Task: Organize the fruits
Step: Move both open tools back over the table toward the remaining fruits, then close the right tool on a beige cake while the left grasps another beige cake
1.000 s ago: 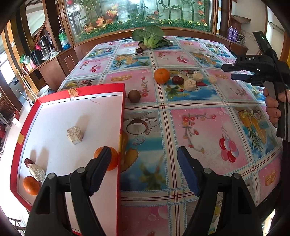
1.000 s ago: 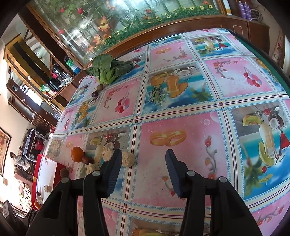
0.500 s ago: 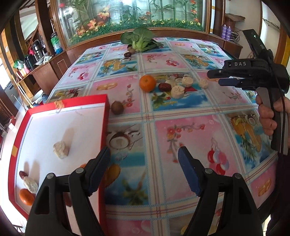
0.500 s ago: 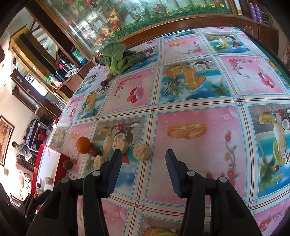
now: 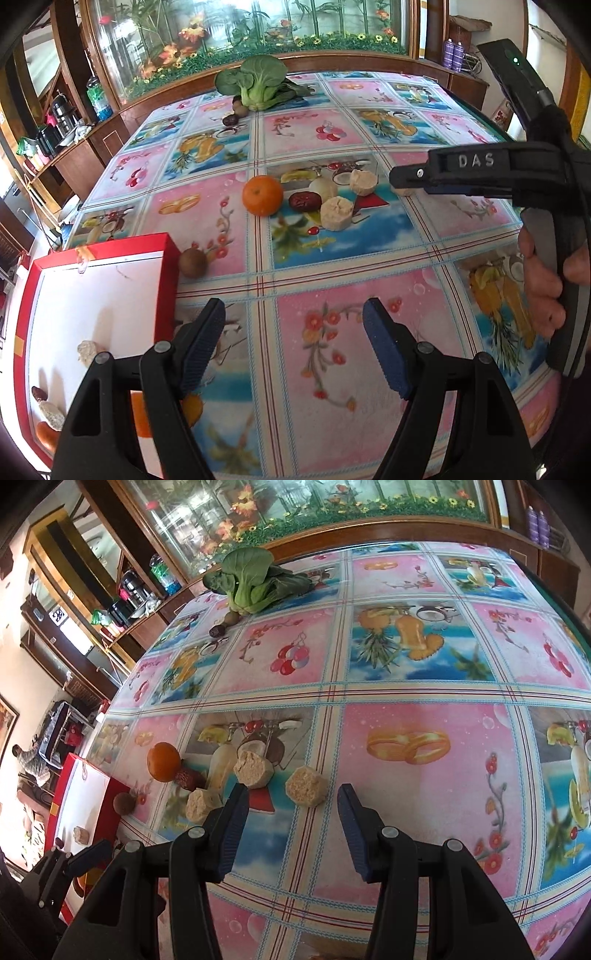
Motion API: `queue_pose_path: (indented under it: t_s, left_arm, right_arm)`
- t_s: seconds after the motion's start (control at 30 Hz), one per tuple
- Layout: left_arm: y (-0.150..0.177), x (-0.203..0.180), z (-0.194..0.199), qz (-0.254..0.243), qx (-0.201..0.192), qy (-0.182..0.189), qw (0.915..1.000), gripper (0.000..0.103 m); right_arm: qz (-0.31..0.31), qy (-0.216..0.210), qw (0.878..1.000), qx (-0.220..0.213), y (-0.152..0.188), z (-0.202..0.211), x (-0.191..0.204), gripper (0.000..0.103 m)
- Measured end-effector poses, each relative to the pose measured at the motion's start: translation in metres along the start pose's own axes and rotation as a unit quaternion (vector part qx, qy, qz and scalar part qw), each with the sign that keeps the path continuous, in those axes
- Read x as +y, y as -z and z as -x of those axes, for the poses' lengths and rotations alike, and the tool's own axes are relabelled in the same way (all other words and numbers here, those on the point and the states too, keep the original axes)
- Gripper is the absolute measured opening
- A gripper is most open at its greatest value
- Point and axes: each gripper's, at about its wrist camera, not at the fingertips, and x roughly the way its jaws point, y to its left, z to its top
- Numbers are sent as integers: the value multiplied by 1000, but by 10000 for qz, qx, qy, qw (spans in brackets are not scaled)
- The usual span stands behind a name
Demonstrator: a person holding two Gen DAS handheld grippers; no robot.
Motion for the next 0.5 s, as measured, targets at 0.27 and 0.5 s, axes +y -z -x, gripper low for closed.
queue_pose_path:
  t_s: [0.27,0.5]
  left_arm:
    - [-17,-6,-19,98,93,69,9999,78]
    - [-34,-20,-34,254,63,143,9996,78]
  right_arm:
    - [28,2,10000,-74,-2,1,-5,46]
    - [-139,-95,9999,-1,-2,4,-15,40]
